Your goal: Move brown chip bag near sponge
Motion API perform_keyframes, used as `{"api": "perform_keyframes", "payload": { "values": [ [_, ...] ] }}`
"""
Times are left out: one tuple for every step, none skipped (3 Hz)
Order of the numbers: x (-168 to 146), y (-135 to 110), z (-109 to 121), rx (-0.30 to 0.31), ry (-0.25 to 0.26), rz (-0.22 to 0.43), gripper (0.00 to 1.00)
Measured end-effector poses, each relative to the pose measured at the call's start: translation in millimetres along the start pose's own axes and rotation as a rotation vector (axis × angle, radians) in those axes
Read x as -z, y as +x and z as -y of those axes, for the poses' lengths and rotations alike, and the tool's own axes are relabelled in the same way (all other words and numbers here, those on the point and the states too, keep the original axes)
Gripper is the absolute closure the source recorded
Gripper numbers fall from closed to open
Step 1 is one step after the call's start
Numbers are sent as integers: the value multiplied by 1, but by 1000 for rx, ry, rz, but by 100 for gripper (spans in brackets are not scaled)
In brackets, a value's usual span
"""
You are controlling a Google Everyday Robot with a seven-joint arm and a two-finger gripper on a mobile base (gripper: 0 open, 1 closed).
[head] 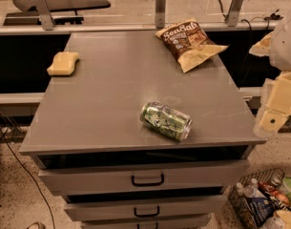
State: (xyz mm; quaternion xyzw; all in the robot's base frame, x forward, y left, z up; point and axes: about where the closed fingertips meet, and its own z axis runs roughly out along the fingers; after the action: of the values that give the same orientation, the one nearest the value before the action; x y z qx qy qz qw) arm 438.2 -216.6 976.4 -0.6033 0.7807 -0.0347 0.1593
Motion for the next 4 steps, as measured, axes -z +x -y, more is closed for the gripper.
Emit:
{"api": "perform_keyframes", "payload": {
  "values": [
    [0, 0, 0, 0, 0, 0, 0],
    [-16, 0, 7, -25, 12, 36, 0],
    [-62, 7, 56, -125, 35, 205, 0],
    [-88, 10, 105, -195, 46, 334, 0]
  ]
}}
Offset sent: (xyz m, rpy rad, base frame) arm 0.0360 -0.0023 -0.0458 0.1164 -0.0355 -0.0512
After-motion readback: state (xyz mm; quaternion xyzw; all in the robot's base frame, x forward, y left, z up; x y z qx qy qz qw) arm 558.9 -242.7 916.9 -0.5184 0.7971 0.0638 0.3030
